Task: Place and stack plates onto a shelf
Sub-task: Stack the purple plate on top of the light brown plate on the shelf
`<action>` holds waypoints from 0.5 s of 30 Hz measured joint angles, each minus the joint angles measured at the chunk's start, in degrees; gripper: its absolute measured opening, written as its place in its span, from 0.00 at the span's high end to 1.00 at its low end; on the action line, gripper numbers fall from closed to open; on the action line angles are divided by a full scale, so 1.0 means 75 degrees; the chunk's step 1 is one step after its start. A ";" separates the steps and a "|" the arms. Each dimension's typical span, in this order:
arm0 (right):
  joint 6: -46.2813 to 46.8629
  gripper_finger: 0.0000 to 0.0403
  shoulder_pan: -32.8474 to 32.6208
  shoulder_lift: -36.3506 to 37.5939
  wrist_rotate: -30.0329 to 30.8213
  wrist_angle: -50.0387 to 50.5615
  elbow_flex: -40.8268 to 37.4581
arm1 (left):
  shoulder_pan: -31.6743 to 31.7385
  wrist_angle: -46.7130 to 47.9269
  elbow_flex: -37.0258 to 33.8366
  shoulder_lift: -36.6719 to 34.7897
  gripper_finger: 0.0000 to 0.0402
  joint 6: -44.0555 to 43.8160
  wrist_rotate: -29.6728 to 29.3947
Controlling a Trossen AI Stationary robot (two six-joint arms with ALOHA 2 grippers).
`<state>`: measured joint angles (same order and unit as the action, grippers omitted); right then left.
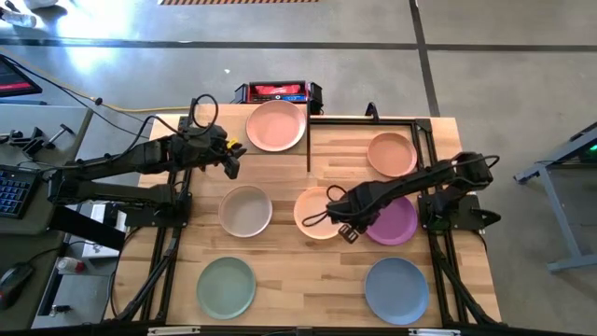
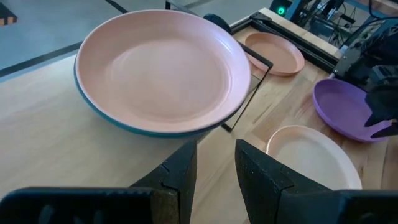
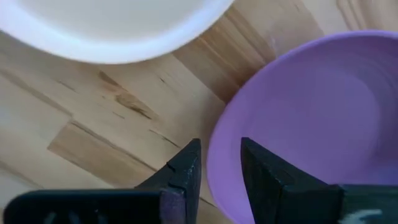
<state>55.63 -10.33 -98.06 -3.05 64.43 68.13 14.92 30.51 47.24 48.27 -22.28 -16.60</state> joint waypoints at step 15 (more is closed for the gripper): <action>0.0975 0.78 -0.0233 0.0000 0.0323 -0.1014 -0.0873 | 0.0000 0.0016 0.0000 0.0000 0.76 -0.0001 -0.0003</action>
<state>62.94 -12.08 -98.06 -0.63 56.83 61.58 14.92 30.63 47.24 48.27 -22.29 -16.62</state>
